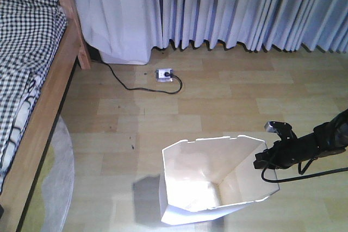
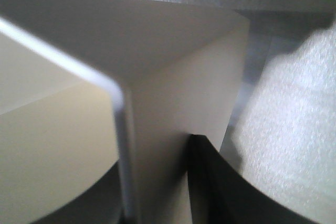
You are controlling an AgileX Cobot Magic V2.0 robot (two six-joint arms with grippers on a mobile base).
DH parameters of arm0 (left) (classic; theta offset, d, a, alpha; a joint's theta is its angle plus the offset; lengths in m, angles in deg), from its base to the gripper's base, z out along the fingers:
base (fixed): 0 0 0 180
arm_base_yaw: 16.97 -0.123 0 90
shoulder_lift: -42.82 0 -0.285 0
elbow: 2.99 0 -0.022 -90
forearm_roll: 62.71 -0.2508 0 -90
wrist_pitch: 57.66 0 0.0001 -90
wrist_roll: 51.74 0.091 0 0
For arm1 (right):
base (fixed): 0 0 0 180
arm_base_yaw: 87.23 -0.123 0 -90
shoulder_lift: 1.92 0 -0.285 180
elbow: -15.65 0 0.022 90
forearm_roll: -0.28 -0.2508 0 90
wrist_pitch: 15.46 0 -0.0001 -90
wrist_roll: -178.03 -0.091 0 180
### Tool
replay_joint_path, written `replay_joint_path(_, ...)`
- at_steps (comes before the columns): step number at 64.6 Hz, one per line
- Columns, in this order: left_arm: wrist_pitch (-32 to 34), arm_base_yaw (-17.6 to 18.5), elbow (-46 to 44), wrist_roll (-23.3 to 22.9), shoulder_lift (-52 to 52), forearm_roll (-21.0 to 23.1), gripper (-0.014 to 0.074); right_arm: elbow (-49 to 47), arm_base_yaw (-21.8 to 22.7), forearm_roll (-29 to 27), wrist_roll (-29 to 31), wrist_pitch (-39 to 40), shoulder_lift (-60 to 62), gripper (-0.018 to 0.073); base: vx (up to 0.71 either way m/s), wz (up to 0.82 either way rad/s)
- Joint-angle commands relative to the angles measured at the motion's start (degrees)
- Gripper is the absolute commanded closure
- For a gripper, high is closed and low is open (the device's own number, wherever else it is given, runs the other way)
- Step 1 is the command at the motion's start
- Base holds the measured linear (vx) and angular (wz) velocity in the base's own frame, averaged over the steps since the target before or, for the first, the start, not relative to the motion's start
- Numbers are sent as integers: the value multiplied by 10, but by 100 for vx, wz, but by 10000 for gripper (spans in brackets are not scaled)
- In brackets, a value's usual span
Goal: Move trash bin to bedside with robot
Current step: 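Drive forward toward the bed, dragging the bin with the right gripper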
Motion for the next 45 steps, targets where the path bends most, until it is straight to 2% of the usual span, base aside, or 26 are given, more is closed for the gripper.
replay_joint_path(1, 42, 1, 2, -2, 10, 1, 603, -5, 1, -22, -2, -123, 45, 561, 37, 2)
replay_joint_path(45, 42, 1, 2, -2, 10, 1, 603, -5, 1, -22, -2, -123, 45, 561, 33, 2)
